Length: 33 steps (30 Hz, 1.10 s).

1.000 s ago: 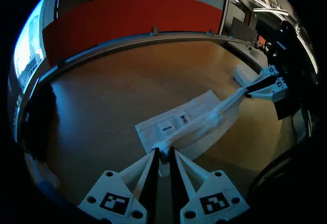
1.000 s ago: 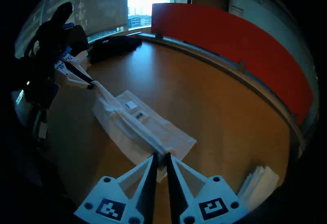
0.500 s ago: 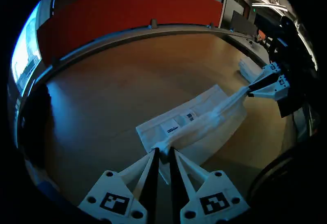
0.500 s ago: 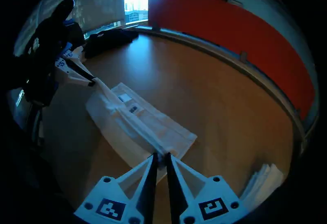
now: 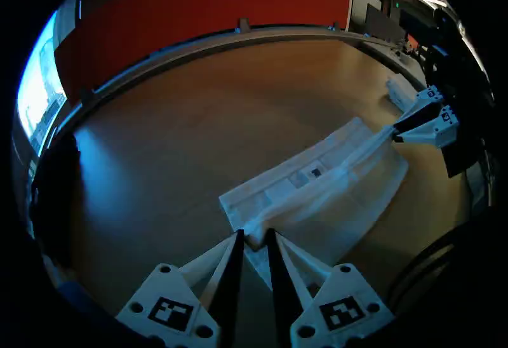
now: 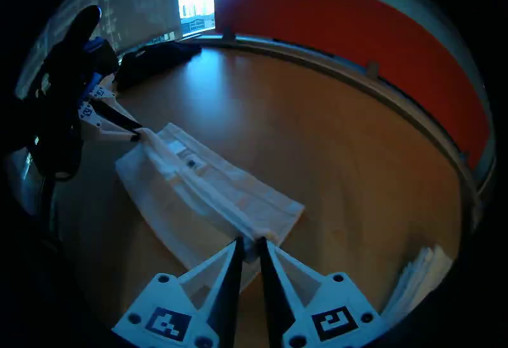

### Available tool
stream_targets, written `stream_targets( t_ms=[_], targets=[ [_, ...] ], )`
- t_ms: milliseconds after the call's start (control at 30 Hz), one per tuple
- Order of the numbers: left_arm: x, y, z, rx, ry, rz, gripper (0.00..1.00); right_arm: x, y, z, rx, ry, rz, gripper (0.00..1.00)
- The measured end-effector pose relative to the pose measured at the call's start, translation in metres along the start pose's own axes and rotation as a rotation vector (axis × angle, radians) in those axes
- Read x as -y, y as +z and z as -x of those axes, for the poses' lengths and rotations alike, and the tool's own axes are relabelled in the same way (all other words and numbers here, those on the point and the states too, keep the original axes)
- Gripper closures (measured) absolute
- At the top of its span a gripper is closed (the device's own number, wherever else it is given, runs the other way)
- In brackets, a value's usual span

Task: Fold towel

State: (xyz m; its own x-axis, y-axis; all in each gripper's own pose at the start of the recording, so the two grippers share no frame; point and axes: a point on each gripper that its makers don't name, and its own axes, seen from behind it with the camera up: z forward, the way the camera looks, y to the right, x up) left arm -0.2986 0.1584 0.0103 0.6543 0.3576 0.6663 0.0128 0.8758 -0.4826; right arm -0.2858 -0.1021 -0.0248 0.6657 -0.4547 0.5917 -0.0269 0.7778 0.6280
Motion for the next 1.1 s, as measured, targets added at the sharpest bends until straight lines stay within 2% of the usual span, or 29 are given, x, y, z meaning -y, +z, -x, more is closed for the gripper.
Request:
stream_targets(
  t_ms=[167, 233, 500, 633, 700, 767, 833, 1100],
  targets=[
    [0.005, 0.008, 0.002, 0.007, 0.013, -0.024, 0.64, -0.010, 0.007, 0.001, -0.004, 0.033, 0.029, 0.71],
    [0.007, 0.009, 0.001, 0.004, 0.015, -0.031, 0.58, -0.012, 0.008, 0.001, -0.005, 0.038, 0.037, 0.68],
    [0.021, 0.008, -0.006, -0.007, 0.014, -0.067, 0.58, -0.024, 0.009, -0.003, -0.009, 0.036, 0.079, 0.48],
    [0.025, 0.005, -0.009, -0.017, 0.009, -0.076, 0.39, -0.030, 0.007, -0.006, -0.015, 0.038, 0.099, 0.35],
    [0.026, 0.002, -0.009, -0.020, 0.006, -0.076, 0.24, -0.032, 0.006, -0.008, -0.018, 0.040, 0.107, 0.28],
    [0.025, 0.001, -0.008, -0.014, 0.003, -0.071, 0.09, -0.032, 0.006, -0.007, -0.017, 0.045, 0.110, 0.16],
    [0.025, 0.000, -0.006, -0.009, -0.004, -0.066, 0.07, -0.031, 0.005, -0.007, -0.018, 0.050, 0.111, 0.05],
    [0.023, -0.006, 0.001, -0.004, -0.040, -0.056, 0.07, -0.026, -0.002, -0.003, -0.023, 0.064, 0.112, 0.04]
  ],
)
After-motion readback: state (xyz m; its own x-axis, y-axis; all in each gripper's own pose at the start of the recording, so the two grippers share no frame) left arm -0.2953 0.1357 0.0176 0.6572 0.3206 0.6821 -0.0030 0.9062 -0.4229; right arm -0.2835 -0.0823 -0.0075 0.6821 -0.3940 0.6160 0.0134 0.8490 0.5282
